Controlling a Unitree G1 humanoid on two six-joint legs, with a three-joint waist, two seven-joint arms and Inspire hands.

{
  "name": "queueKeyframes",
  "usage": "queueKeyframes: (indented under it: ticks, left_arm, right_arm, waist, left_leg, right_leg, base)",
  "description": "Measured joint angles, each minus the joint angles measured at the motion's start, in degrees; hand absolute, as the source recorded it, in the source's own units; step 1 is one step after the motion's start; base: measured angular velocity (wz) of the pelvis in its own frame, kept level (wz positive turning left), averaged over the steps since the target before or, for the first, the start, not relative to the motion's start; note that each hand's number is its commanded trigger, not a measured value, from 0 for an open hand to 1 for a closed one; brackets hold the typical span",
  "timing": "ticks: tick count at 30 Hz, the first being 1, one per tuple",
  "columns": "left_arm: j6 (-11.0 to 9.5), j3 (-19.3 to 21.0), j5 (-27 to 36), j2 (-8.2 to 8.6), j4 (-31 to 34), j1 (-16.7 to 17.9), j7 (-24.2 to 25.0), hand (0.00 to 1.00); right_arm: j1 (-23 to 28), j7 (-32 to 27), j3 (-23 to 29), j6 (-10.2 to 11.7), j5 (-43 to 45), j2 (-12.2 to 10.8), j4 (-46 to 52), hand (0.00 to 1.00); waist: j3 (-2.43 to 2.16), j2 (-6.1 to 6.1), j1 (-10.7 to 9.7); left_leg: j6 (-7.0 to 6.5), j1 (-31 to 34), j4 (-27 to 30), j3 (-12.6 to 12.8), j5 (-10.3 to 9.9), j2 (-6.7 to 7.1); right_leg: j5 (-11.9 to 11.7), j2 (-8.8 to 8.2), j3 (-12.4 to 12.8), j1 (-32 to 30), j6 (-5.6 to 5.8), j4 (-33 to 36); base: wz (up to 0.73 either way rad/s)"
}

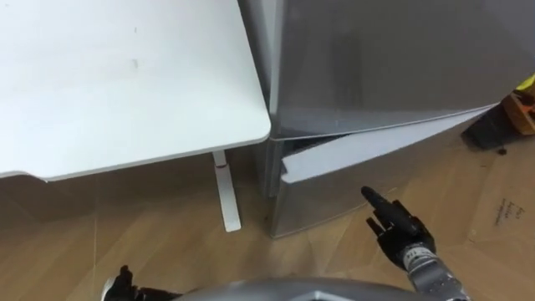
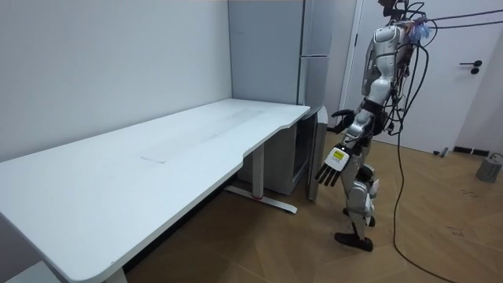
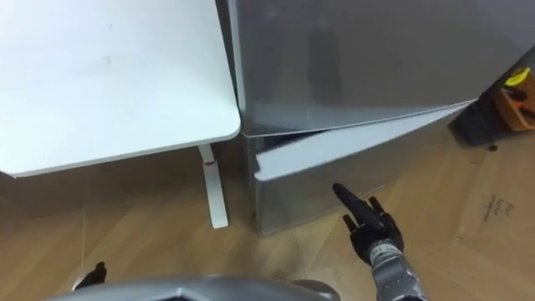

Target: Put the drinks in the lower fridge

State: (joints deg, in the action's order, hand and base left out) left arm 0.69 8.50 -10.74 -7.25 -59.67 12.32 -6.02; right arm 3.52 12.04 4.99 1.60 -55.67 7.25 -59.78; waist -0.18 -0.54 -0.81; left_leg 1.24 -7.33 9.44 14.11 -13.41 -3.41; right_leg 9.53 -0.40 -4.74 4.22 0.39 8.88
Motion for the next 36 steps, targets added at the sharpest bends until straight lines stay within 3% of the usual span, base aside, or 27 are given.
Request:
queueKeyframes:
  ticks: [9, 13, 18, 29, 36]
  left_arm:
    - [-0.5, -6.5, 1.3, -0.05, 1.2, -1.6, 0.0, 0.00]
    - [-1.2, -6.9, 4.6, -0.07, 1.1, -1.4, 0.0, 0.00]
    - [-2.7, -6.4, 6.8, -0.40, 1.3, 0.5, 0.0, 0.00]
    - [-3.4, -5.9, 8.8, -0.62, 0.0, 2.2, -0.1, 0.00]
    - [-3.2, -4.1, 8.1, -0.51, 0.0, 4.7, -0.1, 0.00]
  right_arm:
    - [0.8, -0.6, -5.9, 0.1, -9.5, 0.0, 2.4, 0.00]
    - [1.9, -0.4, -6.8, 0.3, -16.3, -0.1, 6.2, 0.00]
    - [2.3, 0.0, -7.8, 0.3, -17.0, -0.1, 7.5, 0.00]
    - [2.2, 0.6, -7.5, 0.0, -9.0, 0.0, -4.3, 0.00]
    - [2.0, -1.1, -6.6, -0.6, 12.0, 0.1, -10.0, 0.00]
  waist:
    - [-0.14, 0.92, -0.5]
    - [-0.14, 0.76, -0.2]
    - [0.13, 0.46, -0.2]
    - [0.12, 0.64, -0.3]
    - [0.51, -0.50, 0.5]
  left_leg:
    - [-0.06, 0.8, 0.0, 0.0, 0.0, 0.00]
    - [-0.07, 0.3, 0.1, -0.2, 0.0, 0.04]
    - [-0.07, -0.2, -0.1, -0.3, 0.0, 0.02]
    - [-0.12, 0.6, 0.3, -4.1, 0.0, 0.19]
    - [-0.13, 0.8, 1.0, -6.5, 0.0, 0.61]
  right_leg:
    - [-0.6, -0.04, -0.3, -0.5, 0.01, 0.1]
    - [-0.6, -0.04, -0.1, -0.3, 0.00, 0.1]
    - [-0.6, -0.04, -0.5, 0.5, 0.00, 0.1]
    - [-0.7, -0.36, -4.9, 1.9, -0.03, -0.3]
    - [-0.1, -0.80, -6.6, 3.2, 0.17, -0.5]
  base:
    - [-0.02]
    - [0.00]
    - [0.02]
    - [0.18]
    - [0.17]
